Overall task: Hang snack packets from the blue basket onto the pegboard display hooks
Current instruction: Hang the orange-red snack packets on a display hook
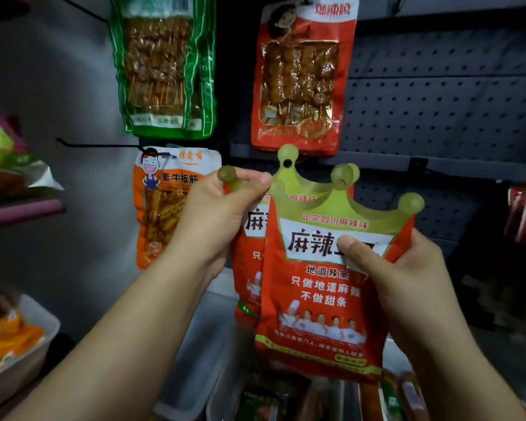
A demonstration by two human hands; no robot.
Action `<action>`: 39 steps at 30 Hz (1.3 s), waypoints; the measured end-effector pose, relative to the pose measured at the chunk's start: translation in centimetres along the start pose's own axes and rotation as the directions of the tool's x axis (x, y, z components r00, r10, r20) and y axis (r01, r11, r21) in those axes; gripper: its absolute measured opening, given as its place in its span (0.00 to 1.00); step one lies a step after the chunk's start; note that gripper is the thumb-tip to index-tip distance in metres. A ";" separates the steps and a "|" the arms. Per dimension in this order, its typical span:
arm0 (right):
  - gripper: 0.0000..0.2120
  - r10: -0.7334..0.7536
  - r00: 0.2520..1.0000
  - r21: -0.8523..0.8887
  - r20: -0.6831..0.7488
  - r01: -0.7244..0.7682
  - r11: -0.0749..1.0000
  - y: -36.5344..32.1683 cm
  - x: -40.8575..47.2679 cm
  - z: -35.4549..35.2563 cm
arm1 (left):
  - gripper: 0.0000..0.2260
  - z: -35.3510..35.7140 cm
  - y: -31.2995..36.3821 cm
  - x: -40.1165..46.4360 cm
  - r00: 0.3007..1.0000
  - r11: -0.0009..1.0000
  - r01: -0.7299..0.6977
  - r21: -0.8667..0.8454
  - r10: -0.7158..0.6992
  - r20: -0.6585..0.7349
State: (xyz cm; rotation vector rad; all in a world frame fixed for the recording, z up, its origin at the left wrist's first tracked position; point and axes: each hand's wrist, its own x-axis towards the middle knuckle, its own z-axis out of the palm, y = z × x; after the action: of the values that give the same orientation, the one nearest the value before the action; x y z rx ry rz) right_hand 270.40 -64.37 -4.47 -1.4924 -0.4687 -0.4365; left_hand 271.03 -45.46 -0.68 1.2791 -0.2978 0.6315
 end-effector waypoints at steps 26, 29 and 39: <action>0.06 0.094 0.996 0.129 -0.013 -0.091 0.987 1.6 1.8 1.3 | 0.04 -0.2 -1.1 2.7 0.999 0.998 0.022 0.066 -0.019 -0.036; 0.07 0.101 0.995 0.153 -0.013 -0.098 0.983 1.7 1.8 1.1 | 0.03 -0.4 -0.4 3.0 0.999 0.989 -0.032 0.147 0.025 0.043; 0.06 0.071 0.997 0.178 -0.031 -0.064 0.982 2.7 2.0 0.8 | 0.04 0.2 0.7 5.2 0.984 0.953 -0.063 0.295 0.010 0.178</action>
State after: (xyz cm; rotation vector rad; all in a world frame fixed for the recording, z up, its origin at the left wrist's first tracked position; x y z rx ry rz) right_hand 273.49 -63.42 -5.60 -1.3222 -0.4153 -0.3594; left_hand 274.81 -44.18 2.73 1.6293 -0.3809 0.6126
